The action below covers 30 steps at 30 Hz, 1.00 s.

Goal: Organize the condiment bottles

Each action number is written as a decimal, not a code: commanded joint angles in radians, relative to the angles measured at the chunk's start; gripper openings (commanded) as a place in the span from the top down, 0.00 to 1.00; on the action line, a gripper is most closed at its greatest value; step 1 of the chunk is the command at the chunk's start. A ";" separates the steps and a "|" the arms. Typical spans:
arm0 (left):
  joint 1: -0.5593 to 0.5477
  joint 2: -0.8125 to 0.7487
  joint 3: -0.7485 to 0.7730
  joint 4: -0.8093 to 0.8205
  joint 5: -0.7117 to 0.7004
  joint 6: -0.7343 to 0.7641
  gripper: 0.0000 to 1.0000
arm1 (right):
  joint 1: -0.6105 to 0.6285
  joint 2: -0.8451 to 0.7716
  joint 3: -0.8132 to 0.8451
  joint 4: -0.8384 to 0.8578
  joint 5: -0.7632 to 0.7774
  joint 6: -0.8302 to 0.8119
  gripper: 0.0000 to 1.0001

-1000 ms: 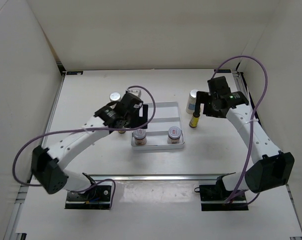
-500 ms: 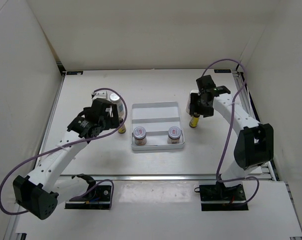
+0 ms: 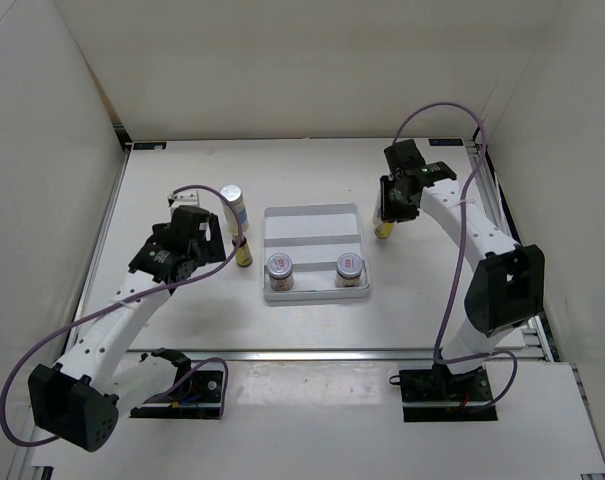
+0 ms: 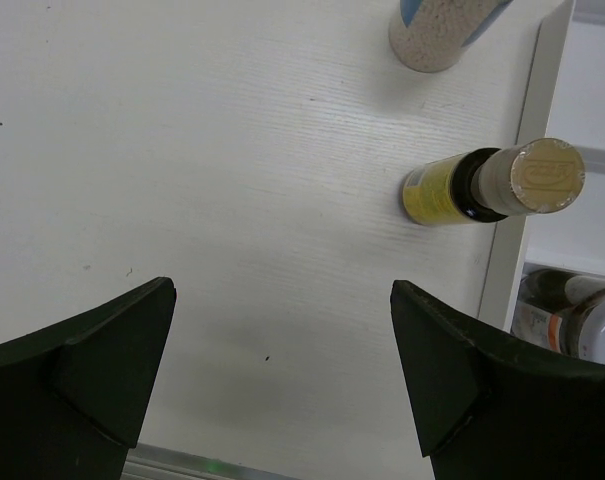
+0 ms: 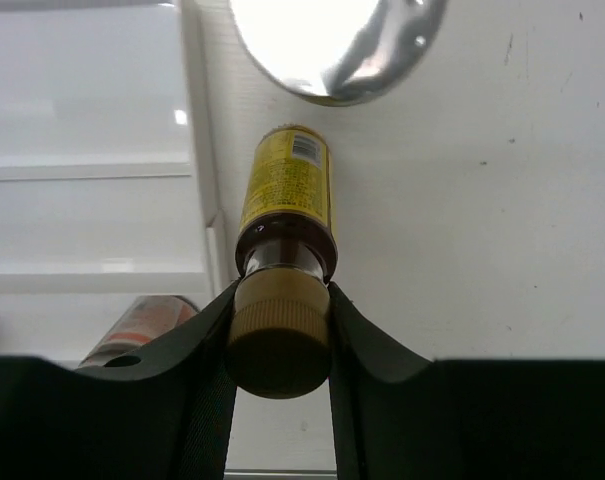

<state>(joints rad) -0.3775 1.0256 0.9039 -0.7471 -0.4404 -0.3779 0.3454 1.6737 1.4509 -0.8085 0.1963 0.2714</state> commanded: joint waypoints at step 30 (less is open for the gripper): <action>0.006 0.013 0.004 0.037 0.061 -0.001 0.00 | 0.213 0.135 0.143 -0.080 -0.017 0.055 0.92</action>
<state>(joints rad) -0.3756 1.0454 0.9039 -0.7315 -0.4255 -0.3744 0.5579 1.7939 1.5616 -0.8734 0.1497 0.3103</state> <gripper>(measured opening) 0.993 0.393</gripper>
